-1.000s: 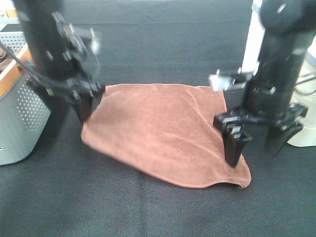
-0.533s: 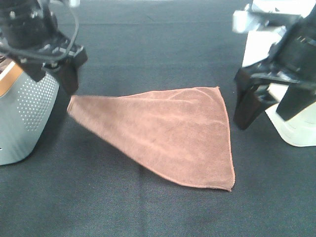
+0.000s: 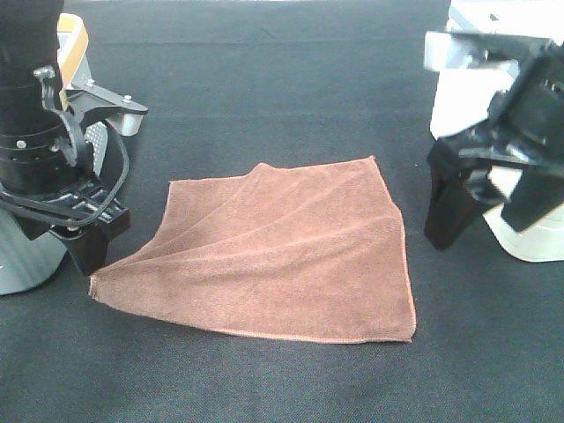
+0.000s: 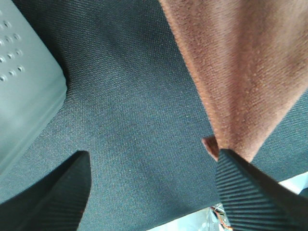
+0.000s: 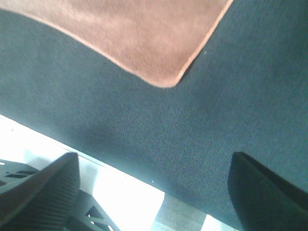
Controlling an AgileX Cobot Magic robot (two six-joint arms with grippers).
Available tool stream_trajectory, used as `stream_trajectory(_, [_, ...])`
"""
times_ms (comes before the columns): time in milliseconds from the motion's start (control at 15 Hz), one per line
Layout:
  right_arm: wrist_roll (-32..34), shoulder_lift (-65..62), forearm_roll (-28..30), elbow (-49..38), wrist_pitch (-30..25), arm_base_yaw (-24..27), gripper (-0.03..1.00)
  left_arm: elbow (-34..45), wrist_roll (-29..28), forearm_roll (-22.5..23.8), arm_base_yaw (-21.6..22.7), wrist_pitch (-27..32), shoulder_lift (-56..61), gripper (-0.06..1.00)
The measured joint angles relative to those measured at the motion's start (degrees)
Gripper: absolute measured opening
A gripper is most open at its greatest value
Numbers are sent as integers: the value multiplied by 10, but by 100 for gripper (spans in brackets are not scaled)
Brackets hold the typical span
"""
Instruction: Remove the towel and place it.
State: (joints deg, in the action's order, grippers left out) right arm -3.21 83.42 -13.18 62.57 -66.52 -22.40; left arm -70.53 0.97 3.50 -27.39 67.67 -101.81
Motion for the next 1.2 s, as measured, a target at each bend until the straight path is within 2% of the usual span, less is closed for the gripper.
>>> stream_trajectory(133, [0,0,0,-5,2,0,79,-39,-1,-21,3,4,0,69])
stream_trajectory(267, [0,0,0,-5,4,0,79,-89,-2,-26,5,-8,8,69])
stream_trajectory(333, [0,0,0,-5,4,0,79,-89,-2,-26,5,-8,8,69])
stream_trajectory(600, [0,0,0,-5,5,0,79,-201,-30,-28,5,-29,17,69])
stream_trajectory(733, [0,0,-1,-5,10,0,79,-207,-32,-29,5,-38,17,69])
stream_trajectory(933, [0,0,-1,-5,17,0,79,-174,-32,-61,5,-66,-37,69])
stream_trajectory(1133, [0,0,0,-5,17,0,79,-168,-21,-72,5,-58,-66,69])
stream_trajectory(1200, [0,0,1,-5,17,0,79,-175,-16,-69,5,-38,-56,69])
